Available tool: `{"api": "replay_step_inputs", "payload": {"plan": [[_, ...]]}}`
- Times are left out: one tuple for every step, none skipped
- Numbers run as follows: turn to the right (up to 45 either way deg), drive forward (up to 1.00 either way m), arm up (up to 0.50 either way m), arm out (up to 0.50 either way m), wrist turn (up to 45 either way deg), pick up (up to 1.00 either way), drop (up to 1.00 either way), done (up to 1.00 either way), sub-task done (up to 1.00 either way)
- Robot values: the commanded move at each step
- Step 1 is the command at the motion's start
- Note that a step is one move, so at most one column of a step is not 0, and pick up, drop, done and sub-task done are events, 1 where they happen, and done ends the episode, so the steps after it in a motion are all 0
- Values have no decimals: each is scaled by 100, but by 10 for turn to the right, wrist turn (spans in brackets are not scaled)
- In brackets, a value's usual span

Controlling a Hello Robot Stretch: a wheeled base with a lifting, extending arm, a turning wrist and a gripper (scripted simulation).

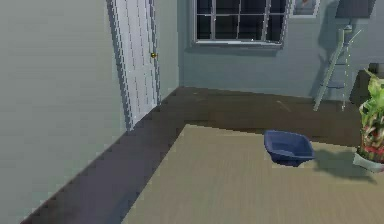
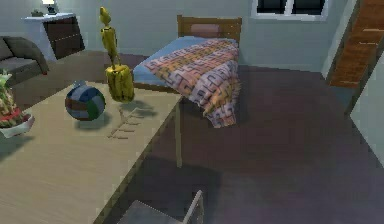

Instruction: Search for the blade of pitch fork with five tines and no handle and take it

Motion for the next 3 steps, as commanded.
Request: {"api": "replay_step_inputs", "payload": {"plan": [[120,0,0,0,0,0,0,0,0],[0,5,0,0,0,0,0,0,0],[-270,0,0,0,0,0,0,0,0]]}}
